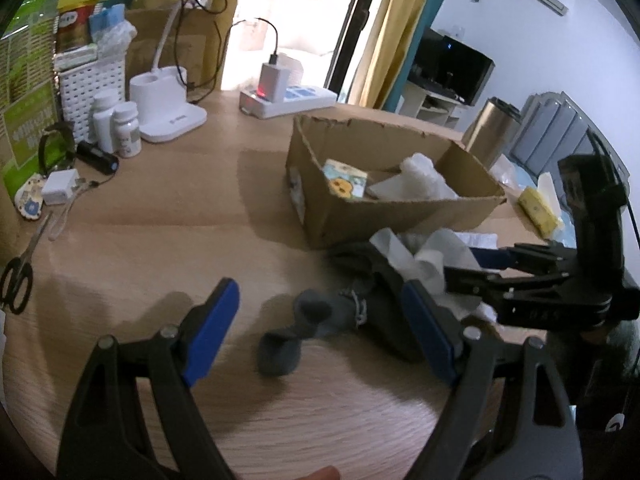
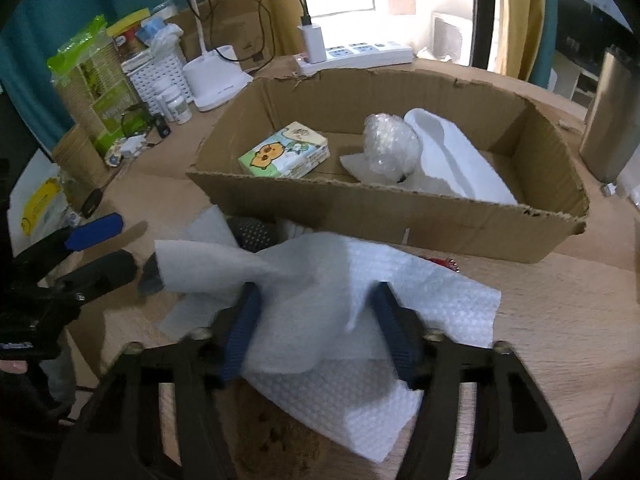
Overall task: Organize soft objects
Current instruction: 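Grasp the grey sock with the left tool while the right tool grasps a white cloth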
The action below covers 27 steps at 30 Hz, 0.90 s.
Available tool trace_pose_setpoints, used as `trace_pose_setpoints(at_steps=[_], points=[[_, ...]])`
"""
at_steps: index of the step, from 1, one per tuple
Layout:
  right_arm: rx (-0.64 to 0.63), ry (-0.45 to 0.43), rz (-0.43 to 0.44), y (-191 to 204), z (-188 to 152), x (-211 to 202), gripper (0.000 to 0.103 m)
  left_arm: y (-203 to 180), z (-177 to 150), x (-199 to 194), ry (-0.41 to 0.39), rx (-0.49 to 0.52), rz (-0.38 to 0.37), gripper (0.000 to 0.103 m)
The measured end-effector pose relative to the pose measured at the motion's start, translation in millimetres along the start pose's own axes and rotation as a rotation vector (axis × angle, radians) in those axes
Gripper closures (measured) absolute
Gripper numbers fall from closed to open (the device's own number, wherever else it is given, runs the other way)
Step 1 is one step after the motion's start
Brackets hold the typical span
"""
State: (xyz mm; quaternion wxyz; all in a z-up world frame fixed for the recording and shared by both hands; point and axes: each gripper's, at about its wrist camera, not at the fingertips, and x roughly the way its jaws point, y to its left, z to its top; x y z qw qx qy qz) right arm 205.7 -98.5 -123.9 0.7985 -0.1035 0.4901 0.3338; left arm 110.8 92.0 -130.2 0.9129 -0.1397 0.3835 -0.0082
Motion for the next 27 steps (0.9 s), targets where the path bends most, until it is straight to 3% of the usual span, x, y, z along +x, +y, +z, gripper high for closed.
trace_pose_setpoints(at_steps=[1,3,6,15,27], points=[[-0.006,-0.002,0.005,0,-1,-1,0.06,-3,-1,3,0.008,0.005,0.0,0.018],[-0.033,-0.019,-0.002,2,-3,-7,0.084,-7,-2,6,0.018,0.012,0.002,0.018],[-0.042,-0.051,-0.002,-2,-5,-16,0.09,-14,-4,12,0.035,0.027,0.003,0.018],[0.005,-0.146,-0.042,-36,-9,-50,0.09,-35,-7,31,0.076,0.083,0.045,0.018],[0.088,-0.145,-0.077,-76,-24,-56,0.09,-37,-1,62,0.161,0.087,0.116,0.018]])
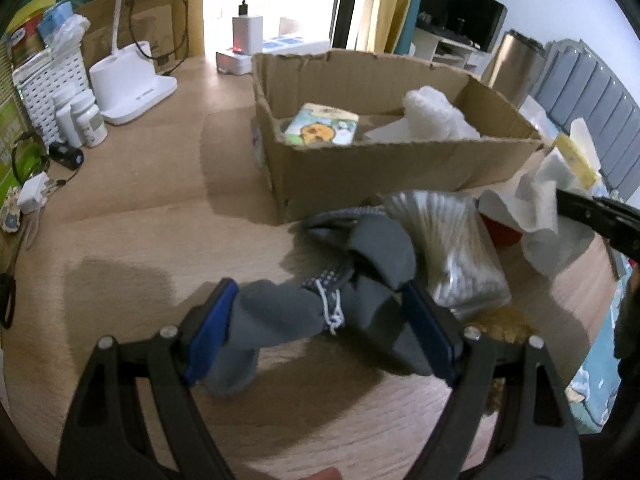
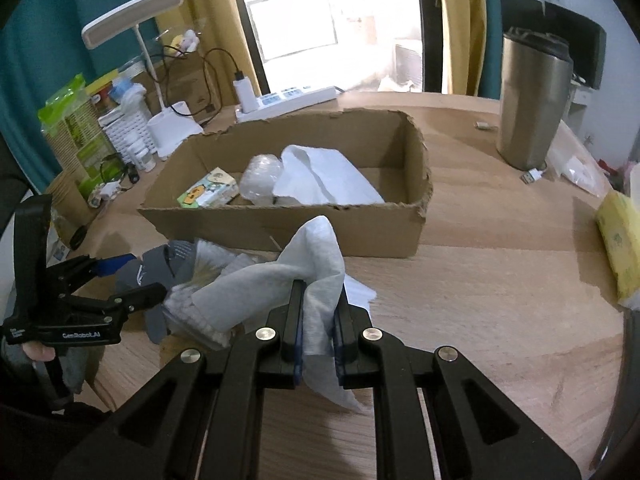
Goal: Organize soft objects
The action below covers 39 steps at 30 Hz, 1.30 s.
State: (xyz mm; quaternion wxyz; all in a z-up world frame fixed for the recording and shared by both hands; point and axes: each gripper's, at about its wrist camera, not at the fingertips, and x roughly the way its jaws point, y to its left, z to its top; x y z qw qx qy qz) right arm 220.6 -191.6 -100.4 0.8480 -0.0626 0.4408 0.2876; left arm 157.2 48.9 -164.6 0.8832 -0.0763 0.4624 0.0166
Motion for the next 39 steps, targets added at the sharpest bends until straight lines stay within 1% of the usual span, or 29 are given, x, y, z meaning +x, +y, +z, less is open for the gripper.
trace_pose_setpoints(at_steps=[4,6,8,9,11,14,16,21,28,39], points=[[0.011,0.008,0.002,-3,-3,3,0.09,-4,-1,8,0.022,0.016,0.012,0.018],[0.014,0.008,0.004,-4,-2,4,0.09,-5,-1,8,0.017,0.021,0.012,0.02],[0.014,0.005,0.005,-4,-2,3,0.09,-5,-1,8,0.016,0.026,0.0,0.035],[0.013,0.004,0.004,-4,-2,3,0.09,-6,-2,7,0.014,0.035,0.004,0.037],[0.009,-0.002,0.004,-4,0,2,0.09,-7,-2,6,0.017,0.046,-0.002,0.047],[0.004,-0.01,0.003,-3,1,-1,0.09,-8,-3,3,0.014,0.049,-0.028,0.052],[0.001,-0.015,0.003,-3,1,-3,0.09,-11,-2,-3,-0.001,0.059,-0.042,0.055],[-0.004,-0.035,-0.003,-2,4,-12,0.09,-16,3,-21,-0.044,0.073,-0.071,0.056],[-0.011,-0.07,-0.011,-2,9,-26,0.09,-21,12,-46,-0.105,0.067,-0.12,0.056],[-0.007,-0.121,-0.022,-9,15,-46,0.09,-29,31,-71,-0.193,0.072,-0.138,0.055]])
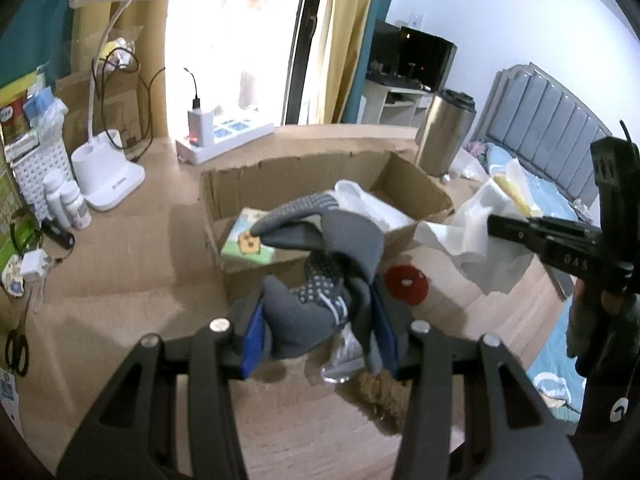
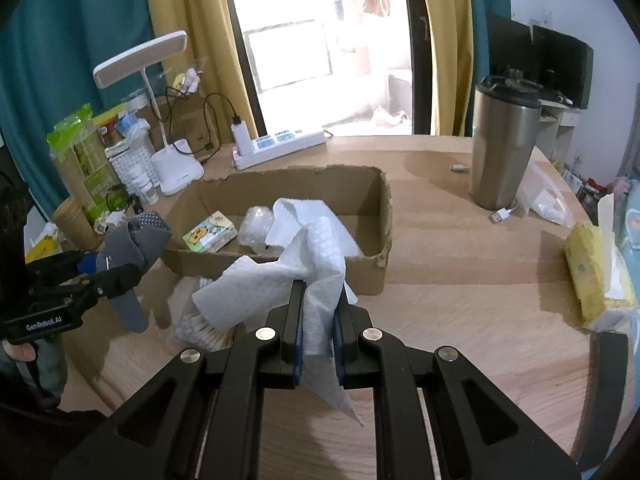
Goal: Organize soft objects
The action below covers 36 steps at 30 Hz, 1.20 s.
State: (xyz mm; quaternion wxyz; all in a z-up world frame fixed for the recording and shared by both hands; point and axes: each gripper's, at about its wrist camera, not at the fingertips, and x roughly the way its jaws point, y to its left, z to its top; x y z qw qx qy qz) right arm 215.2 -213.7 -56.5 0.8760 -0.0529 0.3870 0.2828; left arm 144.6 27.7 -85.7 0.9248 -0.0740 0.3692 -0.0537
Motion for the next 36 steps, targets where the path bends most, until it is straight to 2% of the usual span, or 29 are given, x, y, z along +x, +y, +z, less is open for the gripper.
trace_pose_setpoints(at_steps=[11,22,36], points=[[0.017,-0.047,-0.016,-15,15,-9,0.09,-3,23,2,-0.045,0.012,0.001,0.055],[0.03,-0.071,-0.041,-28,33,-2,0.09,-3,38,17,-0.091,0.043,0.06,0.055],[0.038,-0.078,-0.036,-37,56,21,0.09,4,47,59,-0.043,0.021,0.041,0.054]])
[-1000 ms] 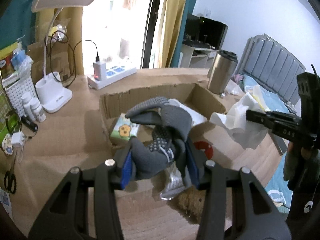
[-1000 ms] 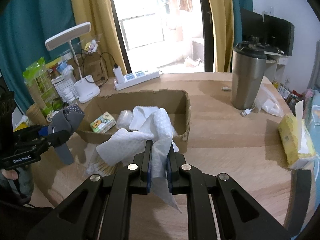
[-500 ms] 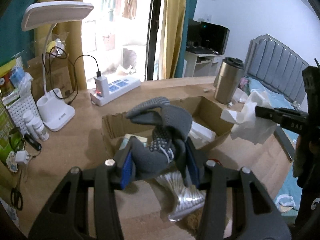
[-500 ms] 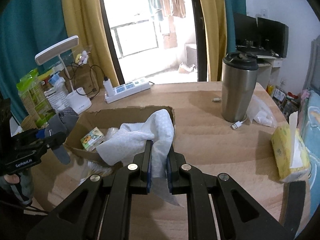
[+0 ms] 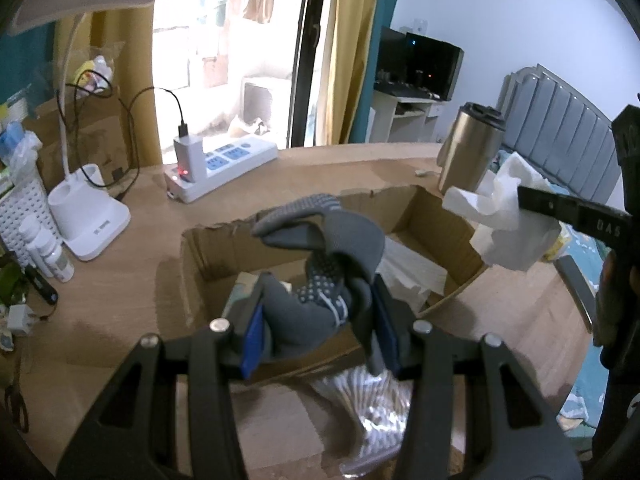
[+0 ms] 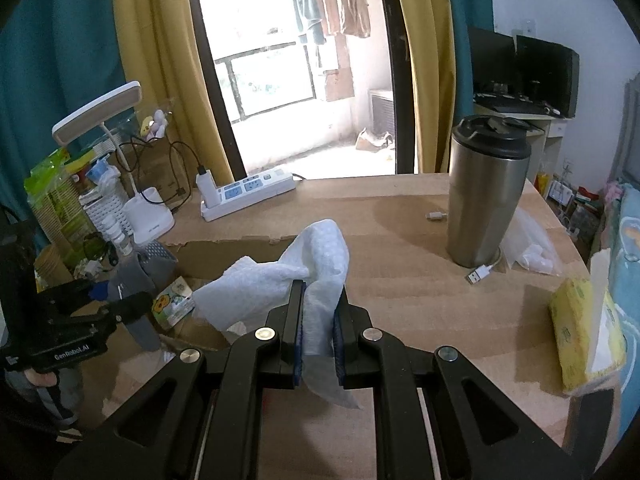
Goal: Organize soft objects
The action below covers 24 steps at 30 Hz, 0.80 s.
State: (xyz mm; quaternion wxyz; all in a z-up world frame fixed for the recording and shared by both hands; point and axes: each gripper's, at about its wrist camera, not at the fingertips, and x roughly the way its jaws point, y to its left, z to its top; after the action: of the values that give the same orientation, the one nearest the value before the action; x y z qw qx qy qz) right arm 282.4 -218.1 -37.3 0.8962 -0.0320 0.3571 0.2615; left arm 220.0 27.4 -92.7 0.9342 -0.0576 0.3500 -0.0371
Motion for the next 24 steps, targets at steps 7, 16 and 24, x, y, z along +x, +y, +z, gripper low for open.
trace_pose_setpoints(at_steps=[7,16,24], points=[[-0.002,-0.006,0.037,3,9,15,0.09,7,-3,23,0.052,-0.027,-0.009,0.054],[-0.013,0.027,0.079,12,17,46,0.09,8,-10,45,0.115,-0.019,-0.039,0.052],[0.01,0.086,0.091,11,8,84,0.09,9,-7,49,0.104,0.0,-0.04,0.05]])
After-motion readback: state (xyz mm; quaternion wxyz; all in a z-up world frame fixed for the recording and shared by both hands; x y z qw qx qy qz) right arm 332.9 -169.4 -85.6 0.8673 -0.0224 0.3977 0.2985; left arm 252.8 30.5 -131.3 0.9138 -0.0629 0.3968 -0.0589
